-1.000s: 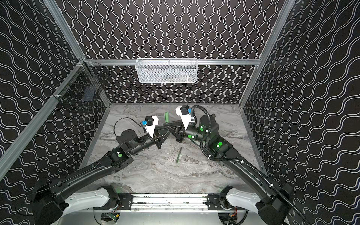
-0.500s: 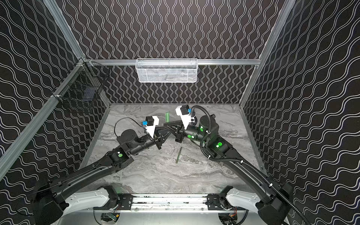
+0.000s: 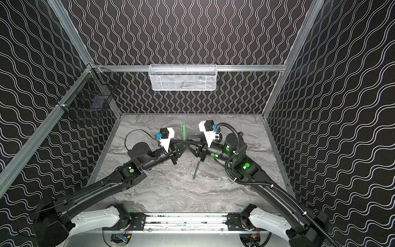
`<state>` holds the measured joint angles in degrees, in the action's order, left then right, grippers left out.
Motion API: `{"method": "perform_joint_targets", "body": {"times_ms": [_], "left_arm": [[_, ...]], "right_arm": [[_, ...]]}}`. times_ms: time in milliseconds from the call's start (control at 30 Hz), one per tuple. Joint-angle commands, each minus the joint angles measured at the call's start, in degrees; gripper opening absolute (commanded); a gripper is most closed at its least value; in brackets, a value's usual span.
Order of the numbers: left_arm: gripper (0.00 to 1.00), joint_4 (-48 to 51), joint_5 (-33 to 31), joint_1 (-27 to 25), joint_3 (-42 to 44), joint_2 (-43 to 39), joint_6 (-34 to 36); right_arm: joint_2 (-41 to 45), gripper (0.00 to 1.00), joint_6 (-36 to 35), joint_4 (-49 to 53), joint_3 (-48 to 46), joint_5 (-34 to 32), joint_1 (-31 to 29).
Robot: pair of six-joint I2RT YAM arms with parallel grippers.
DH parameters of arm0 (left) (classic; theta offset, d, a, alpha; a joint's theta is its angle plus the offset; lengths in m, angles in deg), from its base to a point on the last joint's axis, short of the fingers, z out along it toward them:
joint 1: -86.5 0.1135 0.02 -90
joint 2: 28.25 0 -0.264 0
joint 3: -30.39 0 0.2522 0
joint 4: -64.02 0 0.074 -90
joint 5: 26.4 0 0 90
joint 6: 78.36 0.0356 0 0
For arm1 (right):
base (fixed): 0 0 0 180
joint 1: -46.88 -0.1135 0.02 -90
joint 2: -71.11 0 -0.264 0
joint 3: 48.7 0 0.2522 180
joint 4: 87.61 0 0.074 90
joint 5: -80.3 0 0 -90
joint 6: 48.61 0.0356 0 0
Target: Insert the pens into the pen caps
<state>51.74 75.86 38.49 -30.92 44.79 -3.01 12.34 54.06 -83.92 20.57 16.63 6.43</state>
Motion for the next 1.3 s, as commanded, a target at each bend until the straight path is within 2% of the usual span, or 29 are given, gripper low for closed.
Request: {"method": "perform_joint_targets", "body": {"times_ms": [0,167,300,400,433,467,567,667,800,867,967,1100,1167,1267], "left_arm": [[0.0,-2.5,0.9,0.0,0.0,0.0,0.3],[0.0,-3.0,1.5,0.0,0.2,0.0,0.2],[0.0,-3.0,1.5,0.0,0.3,0.0,0.3],[0.0,-2.9,1.9,0.0,0.1,0.3,0.2],[0.0,-2.8,2.0,0.0,0.0,0.3,0.3],[0.0,-2.8,2.0,0.0,0.0,0.3,0.3],[0.0,-2.7,1.9,0.0,0.1,0.1,0.3],[0.0,-2.6,1.6,0.0,0.1,-0.1,0.5],[0.0,-2.0,1.0,0.0,-0.2,0.1,0.1],[0.18,-1.5,0.1,0.0,-0.3,0.2,-0.3],[0.56,-0.9,-1.2,0.0,-0.3,-0.3,-0.5],[0.88,-0.7,-4.5,0.0,0.4,-1.2,-0.5],[0.93,-0.1,-5.9,0.0,0.5,-1.7,-0.4],[0.94,1.6,-11.3,-0.1,0.6,-2.7,-0.5]], "right_arm": [[0.3,0.52,-3.0,1.4,-0.2,-5.0,0.0],[-1.2,0.69,-6.5,1.9,0.9,-8.0,0.0],[-2.9,0.65,-6.9,2.5,3.2,-6.3,0.0],[-4.8,0.53,-6.5,3.1,5.1,-2.5,0.0],[-5.7,0.45,-6.1,3.4,5.8,-1.1,0.0],[-6.1,0.33,-5.8,3.3,6.3,0.0,0.0],[-6.7,0.11,-4.4,2.2,6.5,1.9,0.0],[-6.7,0.0,-3.5,1.3,6.1,3.0,0.0],[-6.3,0.0,-2.6,0.3,5.7,3.1,0.0],[-6.4,0.0,-2.4,0.4,6.0,2.0,-0.1],[-6.8,0.0,-1.5,-1.1,5.8,-1.8,0.0],[-8.5,0.0,-1.2,-2.2,7.8,-8.7,0.1],[-9.8,0.0,-1.1,-2.4,9.7,-10.6,0.5],[-12.7,0.0,0.3,-2.3,12.8,-12.1,2.8]]}}
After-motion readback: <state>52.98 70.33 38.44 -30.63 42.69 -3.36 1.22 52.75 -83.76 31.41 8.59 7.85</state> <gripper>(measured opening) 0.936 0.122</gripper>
